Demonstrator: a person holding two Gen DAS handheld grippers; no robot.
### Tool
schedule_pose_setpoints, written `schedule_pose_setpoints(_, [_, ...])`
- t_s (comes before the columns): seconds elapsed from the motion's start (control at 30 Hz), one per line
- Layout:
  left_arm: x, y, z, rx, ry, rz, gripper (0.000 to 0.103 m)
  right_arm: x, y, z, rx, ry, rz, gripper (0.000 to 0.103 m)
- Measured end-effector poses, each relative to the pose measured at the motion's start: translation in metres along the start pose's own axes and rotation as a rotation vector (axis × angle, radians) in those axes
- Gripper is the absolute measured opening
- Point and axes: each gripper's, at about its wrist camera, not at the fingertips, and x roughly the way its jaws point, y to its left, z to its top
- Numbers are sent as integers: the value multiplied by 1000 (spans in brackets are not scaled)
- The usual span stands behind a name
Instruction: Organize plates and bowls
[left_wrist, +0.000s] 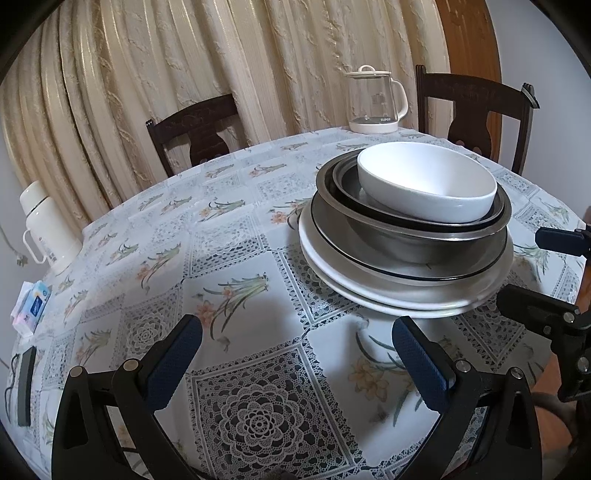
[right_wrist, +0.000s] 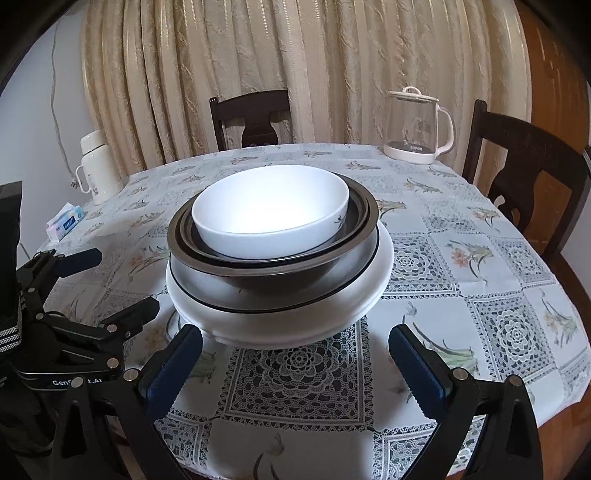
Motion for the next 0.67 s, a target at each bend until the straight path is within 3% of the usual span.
schedule_pose_setpoints(0.67, [6, 2, -4, -1, 12, 1, 103, -3, -4, -2, -1, -31, -37, 103])
